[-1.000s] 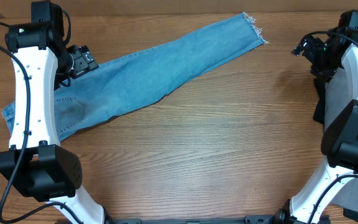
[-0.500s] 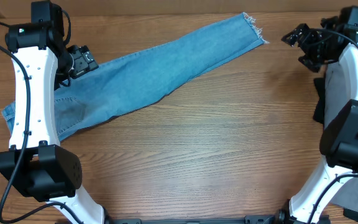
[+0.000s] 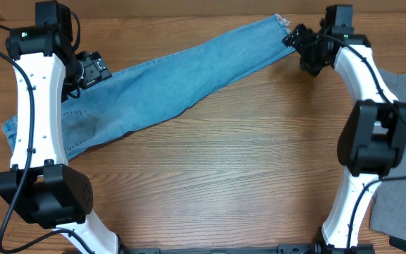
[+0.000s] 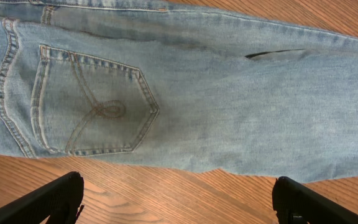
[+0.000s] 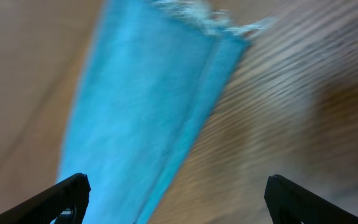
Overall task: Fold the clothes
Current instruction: 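Move the right gripper to the frayed hem corner at upper right, then grasp the frayed hem with the right gripper and pull it rightward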
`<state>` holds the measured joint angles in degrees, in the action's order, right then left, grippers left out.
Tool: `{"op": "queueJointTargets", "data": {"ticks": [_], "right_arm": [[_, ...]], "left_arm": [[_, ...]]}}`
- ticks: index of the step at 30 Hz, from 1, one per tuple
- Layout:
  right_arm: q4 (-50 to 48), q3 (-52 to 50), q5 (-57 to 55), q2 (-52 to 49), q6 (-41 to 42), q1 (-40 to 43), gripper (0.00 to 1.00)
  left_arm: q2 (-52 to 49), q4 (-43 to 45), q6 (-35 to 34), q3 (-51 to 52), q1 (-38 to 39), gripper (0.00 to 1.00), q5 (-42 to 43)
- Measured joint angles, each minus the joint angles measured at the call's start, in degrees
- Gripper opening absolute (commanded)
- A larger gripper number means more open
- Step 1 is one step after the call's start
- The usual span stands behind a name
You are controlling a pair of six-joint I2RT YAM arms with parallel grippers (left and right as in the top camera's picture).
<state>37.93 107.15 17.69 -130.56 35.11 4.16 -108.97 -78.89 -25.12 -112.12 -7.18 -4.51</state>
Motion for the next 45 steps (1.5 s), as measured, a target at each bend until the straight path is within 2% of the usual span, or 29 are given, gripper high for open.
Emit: {"op": "queueJointTargets", "data": {"ticks": [4, 11, 23, 27, 34, 37, 41, 43, 45], "right_arm": [[-2.8, 0.0, -0.4, -4.8, -1.3, 0.9, 0.95], [-8.8, 0.0, -0.6, -6.0, -4.5, 1.0, 0.95], [-19.7, 1.9, 1.9, -10.6, -3.8, 0.3, 0.96], [-22.1, 2.6, 1.3, -11.6, -2.8, -1.2, 1.0], [-27.2, 2.8, 0.7, -12.9, -2.1, -4.3, 0.99], [-27.9, 2.8, 0.8, -13.2, -2.0, -4.7, 0.86], [-27.7, 2.8, 1.2, -13.6, -1.8, -4.6, 0.5], [-27.2, 2.7, 1.5, -14.0, -1.0, -4.5, 0.35], [-26.9, 2.6, 1.8, -14.3, -0.7, -4.2, 0.25]], "left_arm": [[0.0, 0.0, 0.0, 0.0, 0.0, 1.0, 0.0], [0.0, 0.0, 0.0, 0.0, 0.0, 1.0, 0.0], [0.0, 0.0, 0.0, 0.0, 0.0, 1.0, 0.0], [0.0, 0.0, 0.0, 0.0, 0.0, 1.0, 0.0], [0.0, 0.0, 0.0, 0.0, 0.0, 1.0, 0.0], [0.0, 0.0, 0.0, 0.0, 0.0, 1.0, 0.0], [0.0, 0.0, 0.0, 0.0, 0.0, 1.0, 0.0], [0.0, 0.0, 0.0, 0.0, 0.0, 1.0, 0.0], [0.0, 0.0, 0.0, 0.0, 0.0, 1.0, 0.0]]}}
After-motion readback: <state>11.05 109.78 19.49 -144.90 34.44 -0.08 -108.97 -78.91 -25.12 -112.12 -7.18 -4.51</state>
